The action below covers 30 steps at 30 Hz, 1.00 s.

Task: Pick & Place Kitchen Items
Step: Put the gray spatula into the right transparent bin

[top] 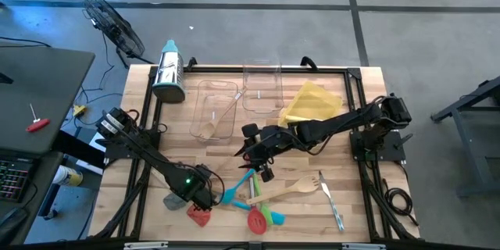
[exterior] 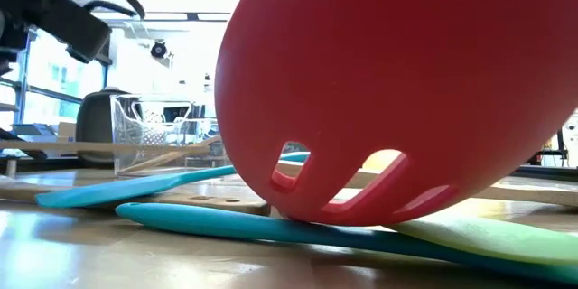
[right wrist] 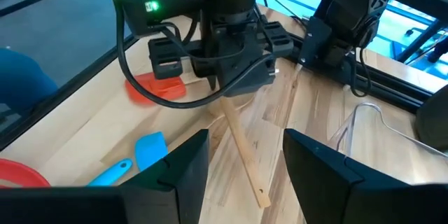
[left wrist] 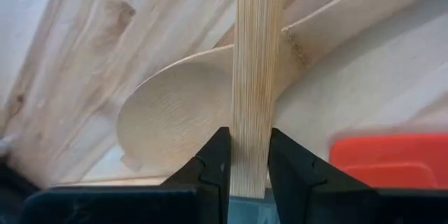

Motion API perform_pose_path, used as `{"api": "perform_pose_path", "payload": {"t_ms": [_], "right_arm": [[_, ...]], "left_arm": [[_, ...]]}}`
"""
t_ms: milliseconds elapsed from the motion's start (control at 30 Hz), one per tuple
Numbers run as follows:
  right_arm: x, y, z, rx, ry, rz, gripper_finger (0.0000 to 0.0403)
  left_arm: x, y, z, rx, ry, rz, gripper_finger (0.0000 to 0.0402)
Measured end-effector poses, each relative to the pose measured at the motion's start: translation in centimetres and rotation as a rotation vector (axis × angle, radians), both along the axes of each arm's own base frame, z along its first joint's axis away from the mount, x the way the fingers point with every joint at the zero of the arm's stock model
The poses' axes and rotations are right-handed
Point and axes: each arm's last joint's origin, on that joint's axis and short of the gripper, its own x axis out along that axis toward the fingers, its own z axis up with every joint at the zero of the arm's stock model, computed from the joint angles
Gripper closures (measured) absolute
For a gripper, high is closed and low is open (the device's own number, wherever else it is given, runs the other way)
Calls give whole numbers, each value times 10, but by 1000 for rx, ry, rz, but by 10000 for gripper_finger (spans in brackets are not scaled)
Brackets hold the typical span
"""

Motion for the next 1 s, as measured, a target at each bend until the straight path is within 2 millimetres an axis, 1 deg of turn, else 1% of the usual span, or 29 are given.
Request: {"api": "perform_pose_path", "payload": {"t_ms": [133, 200, 233, 367, 433, 533, 633, 700, 800, 900, 1000], "right_arm": [[0, 0, 0, -3, -3, -9, 227], [-2, 0, 5, 4, -12, -46, 227], [-5, 0, 11, 8, -25, -71, 227], [-25, -1, 48, 61, -122, -173, 227], [-36, -2, 61, 92, -137, -195, 227], [-53, -3, 79, 132, -148, -200, 227], [-68, -4, 92, 172, -155, -201, 227], [-73, -3, 96, 211, -152, -195, 227], [-75, 0, 94, 247, -123, -197, 227], [-73, 2, 89, 259, -90, -216, 227], [-71, 1, 82, 246, -57, -272, 227]], "left_arm": [[2, -1, 12, 16, 5, 3, 339], [2, -1, 20, 41, 18, 5, 339], [1, 0, 24, 61, 29, 8, 339], [-2, 3, 44, 138, 86, 22, 339], [-3, 5, 55, 190, 88, 31, 339], [-3, 9, 68, 287, 58, 34, 339], [-1, 12, 77, 402, -26, 14, 339], [1, 14, 80, 481, -101, -6, 339], [4, 17, 82, 602, -202, -39, 339], [7, 19, 85, 710, -292, -68, 339], [9, 21, 87, 800, -354, -115, 339]]}}
